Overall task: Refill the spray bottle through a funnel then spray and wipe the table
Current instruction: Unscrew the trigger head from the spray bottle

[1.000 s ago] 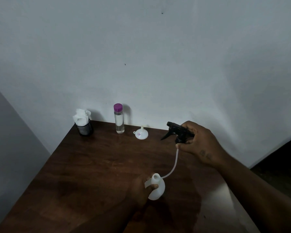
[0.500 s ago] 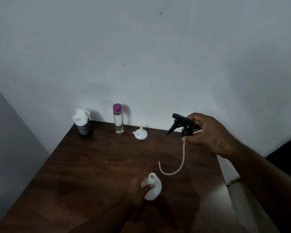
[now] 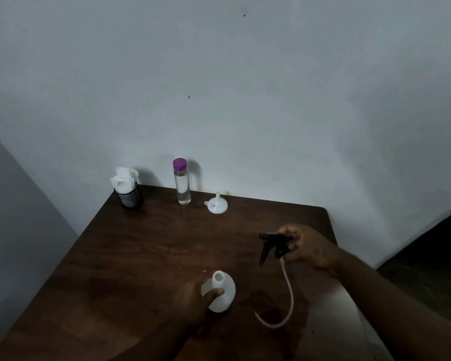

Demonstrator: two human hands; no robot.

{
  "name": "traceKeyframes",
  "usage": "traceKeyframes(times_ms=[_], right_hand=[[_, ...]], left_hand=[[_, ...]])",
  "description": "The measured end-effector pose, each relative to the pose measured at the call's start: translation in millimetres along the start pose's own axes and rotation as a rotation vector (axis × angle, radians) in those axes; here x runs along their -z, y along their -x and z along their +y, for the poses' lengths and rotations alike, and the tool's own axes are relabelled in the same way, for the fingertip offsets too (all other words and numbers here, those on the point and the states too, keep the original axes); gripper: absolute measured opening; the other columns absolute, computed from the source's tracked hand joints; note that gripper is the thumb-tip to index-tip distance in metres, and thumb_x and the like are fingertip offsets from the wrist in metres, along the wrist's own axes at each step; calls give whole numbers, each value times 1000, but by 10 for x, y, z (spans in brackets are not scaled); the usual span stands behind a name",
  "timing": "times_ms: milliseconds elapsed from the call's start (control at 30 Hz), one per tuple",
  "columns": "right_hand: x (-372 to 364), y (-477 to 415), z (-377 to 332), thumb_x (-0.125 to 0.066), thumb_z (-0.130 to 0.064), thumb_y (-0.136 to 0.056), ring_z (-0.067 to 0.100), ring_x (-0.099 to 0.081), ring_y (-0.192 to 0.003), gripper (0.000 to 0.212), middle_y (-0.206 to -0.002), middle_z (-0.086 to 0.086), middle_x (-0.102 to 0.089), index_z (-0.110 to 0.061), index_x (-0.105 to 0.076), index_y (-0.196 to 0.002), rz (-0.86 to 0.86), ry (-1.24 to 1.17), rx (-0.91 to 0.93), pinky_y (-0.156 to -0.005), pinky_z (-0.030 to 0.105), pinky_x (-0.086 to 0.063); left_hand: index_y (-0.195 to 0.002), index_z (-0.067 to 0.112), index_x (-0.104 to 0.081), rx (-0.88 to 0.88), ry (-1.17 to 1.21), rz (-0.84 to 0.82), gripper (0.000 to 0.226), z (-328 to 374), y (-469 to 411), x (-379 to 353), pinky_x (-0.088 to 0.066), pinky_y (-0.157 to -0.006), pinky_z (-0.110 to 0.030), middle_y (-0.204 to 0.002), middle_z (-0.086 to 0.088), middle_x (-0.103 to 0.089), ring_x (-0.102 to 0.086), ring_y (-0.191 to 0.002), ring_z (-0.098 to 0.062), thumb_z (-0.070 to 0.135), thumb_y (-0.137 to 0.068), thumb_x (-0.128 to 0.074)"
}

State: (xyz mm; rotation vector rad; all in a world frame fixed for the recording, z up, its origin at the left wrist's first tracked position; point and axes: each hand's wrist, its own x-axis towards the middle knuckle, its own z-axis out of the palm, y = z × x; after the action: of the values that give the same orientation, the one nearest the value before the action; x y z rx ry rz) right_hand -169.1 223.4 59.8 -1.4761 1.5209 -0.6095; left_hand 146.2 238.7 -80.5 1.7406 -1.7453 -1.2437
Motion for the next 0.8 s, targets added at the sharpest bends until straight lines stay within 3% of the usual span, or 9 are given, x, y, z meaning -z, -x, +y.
traceKeyframes(times_ms=[133, 233, 400, 467, 567, 667, 800], right_hand=[[-184, -138, 338, -83, 5, -61, 26, -69, -92, 48, -101, 11, -71, -10, -66, -103, -59, -24, -60, -82, 38, -58], [-276, -230, 583, -83, 5, -60, 20, -68, -96, 51, -104, 8, -71, -10, -66, -106, -82, -30, -131, -86, 37, -57], [-368, -394, 836, -84, 2, -61, 10, -68, -88, 49, -99, 2, -71, -12, -66, -104, -87, 31, -180, -74, 21, -55], [-400, -463, 929, -84, 2, -61, 16, -68, -89, 49, -100, 5, -71, -12, -66, -104, -91, 33, -219, -72, 24, -57], [-487, -545, 1078, -80, 8, -64, 20, -68, -84, 46, -99, 12, -69, -9, -65, -104, -83, 22, -302, -65, 27, -57], [-577, -598, 1209, -78, 11, -64, 21, -65, -76, 41, -88, 13, -66, -8, -64, -97, -69, 33, -340, -68, 38, -58], [-654, -630, 1318, -80, 4, -65, 17, -65, -72, 38, -83, 6, -67, -11, -66, -96, -68, 88, -384, -64, 34, -57]], left_hand=[[-137, 32, -59, 2, -60, 0, 77, -41, 23, 28, -52, -101, -32, -129, 12, -67, -62, -115, -7, 72, -73, -70], [-133, 31, -62, 25, -73, -7, 68, -20, 36, 34, -51, -90, -22, -120, 12, -70, -65, -106, -5, 65, -76, -74], [-118, 30, -68, 20, -194, -19, 55, 9, 77, 39, -44, -74, -7, -103, 18, -69, -68, -96, -4, 64, -76, -73], [-114, 33, -67, -7, -249, -67, 48, 27, 93, 49, -41, -68, 1, -92, 29, -60, -63, -85, 8, 62, -76, -75], [-104, 36, -65, 31, -196, -15, 29, 68, 98, 46, -44, -61, -5, -78, 26, -59, -58, -70, 10, 48, -81, -79], [-105, 29, -73, 26, -121, 17, 36, 43, 105, 11, -56, -68, -20, -81, 16, -74, -70, -74, 1, 54, -80, -78], [-103, 27, -74, 38, -100, 29, 32, 43, 128, -2, -53, -66, -15, -75, 15, -72, -70, -72, 0, 50, -81, -78]])
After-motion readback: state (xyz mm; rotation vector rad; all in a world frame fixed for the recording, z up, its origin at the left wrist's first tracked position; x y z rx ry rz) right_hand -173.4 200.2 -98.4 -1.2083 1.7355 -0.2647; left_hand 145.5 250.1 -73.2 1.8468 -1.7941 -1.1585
